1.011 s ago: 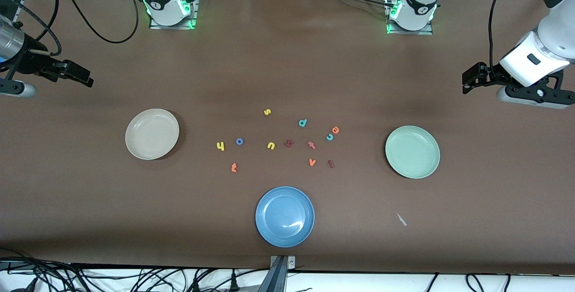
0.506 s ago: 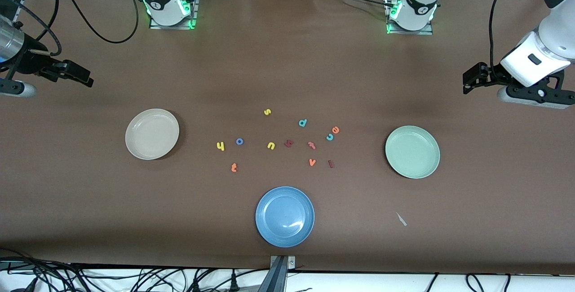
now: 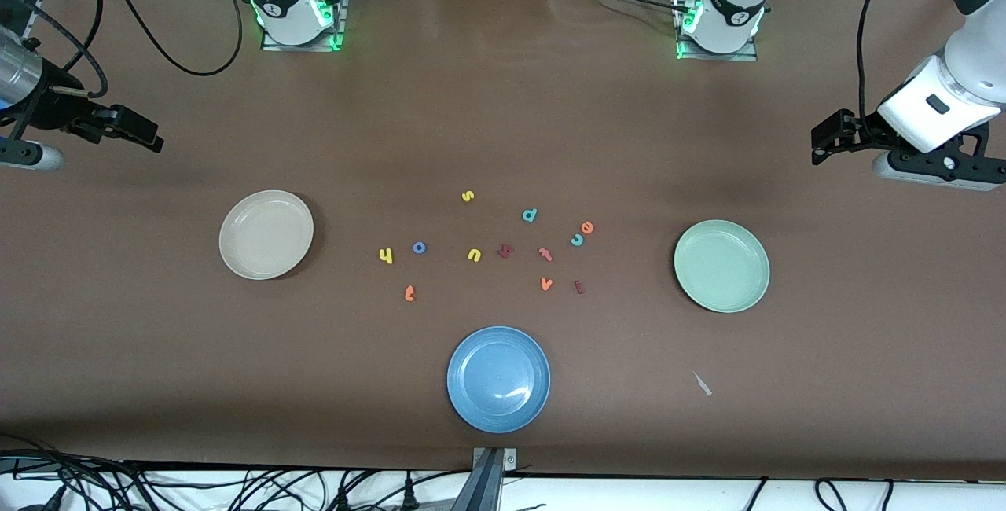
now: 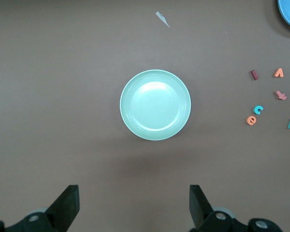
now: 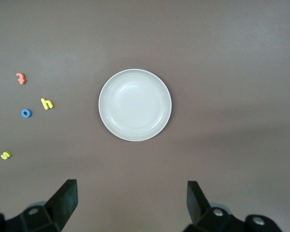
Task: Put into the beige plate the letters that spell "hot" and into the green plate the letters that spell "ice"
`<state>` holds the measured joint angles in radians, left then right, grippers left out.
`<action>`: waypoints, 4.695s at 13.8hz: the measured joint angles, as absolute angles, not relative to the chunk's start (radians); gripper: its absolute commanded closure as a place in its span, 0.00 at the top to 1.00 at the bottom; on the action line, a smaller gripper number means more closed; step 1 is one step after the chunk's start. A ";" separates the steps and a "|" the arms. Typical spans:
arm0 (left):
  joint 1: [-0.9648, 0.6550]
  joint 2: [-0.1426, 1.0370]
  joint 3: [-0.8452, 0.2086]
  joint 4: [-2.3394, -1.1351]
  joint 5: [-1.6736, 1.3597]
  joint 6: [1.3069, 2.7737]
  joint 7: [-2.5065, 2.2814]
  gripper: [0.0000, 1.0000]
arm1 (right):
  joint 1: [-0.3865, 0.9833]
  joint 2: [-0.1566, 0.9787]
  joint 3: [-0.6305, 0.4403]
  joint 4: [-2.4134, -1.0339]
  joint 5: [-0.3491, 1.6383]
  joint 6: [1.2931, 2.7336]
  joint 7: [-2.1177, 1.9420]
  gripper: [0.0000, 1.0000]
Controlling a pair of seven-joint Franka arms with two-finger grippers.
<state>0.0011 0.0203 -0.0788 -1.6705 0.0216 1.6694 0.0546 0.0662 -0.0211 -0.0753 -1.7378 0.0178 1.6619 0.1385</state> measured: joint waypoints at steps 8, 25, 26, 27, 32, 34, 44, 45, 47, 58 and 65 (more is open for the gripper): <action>0.001 0.020 -0.079 -1.671 0.022 1.669 0.055 1.00 | 0.066 -0.021 -0.075 -1.738 0.018 1.662 0.138 1.00; -0.010 0.079 -0.099 -1.648 0.022 1.671 0.057 1.00 | 0.102 0.089 -0.027 -1.708 0.059 1.669 0.140 1.00; -0.016 0.097 -0.100 -1.647 0.022 1.672 0.058 1.00 | 0.117 0.117 -0.015 -1.703 0.060 1.681 0.144 1.00; -0.024 0.117 -0.102 -1.645 0.022 1.677 0.059 1.00 | 0.132 0.153 -0.009 -1.701 0.060 1.702 0.146 1.00; -0.121 0.234 -0.106 -1.591 0.020 1.704 0.061 1.00 | 0.240 0.375 0.003 -1.699 0.067 1.956 0.161 1.00; -0.177 0.296 -0.107 -1.560 0.020 1.710 0.058 1.00 | 0.281 0.453 0.004 -1.698 0.067 2.057 0.203 1.00; -0.378 0.568 -0.110 -1.538 -0.001 1.925 -0.096 1.00 | 0.392 0.665 0.005 -1.694 0.068 2.367 0.346 1.00; -0.395 0.590 -0.110 -1.539 -0.001 1.948 -0.106 1.00 | 0.392 0.671 0.005 -1.693 0.068 2.367 0.346 1.00; -0.410 0.630 -0.109 -1.548 -0.001 2.014 -0.111 1.00 | 0.397 0.678 0.005 -1.693 0.068 2.367 0.347 1.00; -0.438 0.667 -0.109 -1.712 -0.001 2.240 -0.126 0.91 | 0.402 0.708 0.013 -1.701 0.090 2.364 0.349 0.68; -0.457 0.678 -0.108 -1.732 -0.001 2.276 -0.145 0.61 | 0.403 0.710 0.011 -1.703 0.118 2.347 0.353 0.38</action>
<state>-0.4565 0.6778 -0.1081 -1.7324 -0.0008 2.2756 -0.1451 0.4032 0.7096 0.0112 -1.7033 0.1182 2.3471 0.3527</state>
